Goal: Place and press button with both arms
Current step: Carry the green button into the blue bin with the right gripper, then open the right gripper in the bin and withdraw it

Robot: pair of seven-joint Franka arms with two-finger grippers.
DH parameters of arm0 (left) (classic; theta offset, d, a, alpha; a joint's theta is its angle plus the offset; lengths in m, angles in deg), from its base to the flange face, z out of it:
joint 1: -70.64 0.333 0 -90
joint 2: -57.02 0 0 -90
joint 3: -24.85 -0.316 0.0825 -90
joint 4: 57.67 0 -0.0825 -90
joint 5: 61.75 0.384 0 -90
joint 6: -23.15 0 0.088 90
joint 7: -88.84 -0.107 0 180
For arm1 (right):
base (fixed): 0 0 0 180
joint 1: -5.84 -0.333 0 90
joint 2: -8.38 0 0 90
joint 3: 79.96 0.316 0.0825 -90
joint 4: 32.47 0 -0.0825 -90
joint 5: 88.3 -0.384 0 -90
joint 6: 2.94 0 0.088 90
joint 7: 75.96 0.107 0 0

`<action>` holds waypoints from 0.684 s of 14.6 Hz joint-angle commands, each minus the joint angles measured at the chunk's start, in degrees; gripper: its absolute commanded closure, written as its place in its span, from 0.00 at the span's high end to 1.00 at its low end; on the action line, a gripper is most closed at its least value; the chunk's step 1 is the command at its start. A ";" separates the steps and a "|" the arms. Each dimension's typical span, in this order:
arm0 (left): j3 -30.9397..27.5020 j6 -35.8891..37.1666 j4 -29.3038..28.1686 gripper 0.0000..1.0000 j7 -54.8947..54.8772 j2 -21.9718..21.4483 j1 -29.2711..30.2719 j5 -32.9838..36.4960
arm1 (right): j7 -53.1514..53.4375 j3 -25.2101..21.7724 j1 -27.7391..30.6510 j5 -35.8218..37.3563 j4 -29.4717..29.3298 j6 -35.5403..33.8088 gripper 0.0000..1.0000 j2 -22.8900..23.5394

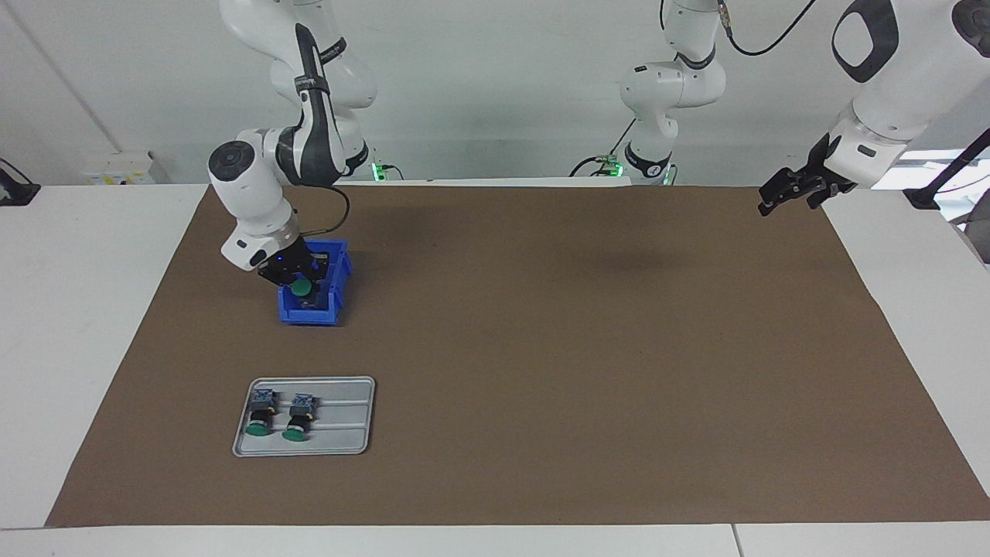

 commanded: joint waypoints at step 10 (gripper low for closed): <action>-0.33 1.63 -0.77 1.00 -0.59 -1.06 -0.25 0.26 | 2.91 0.32 -0.90 -0.17 -4.84 -8.11 0.42 -1.11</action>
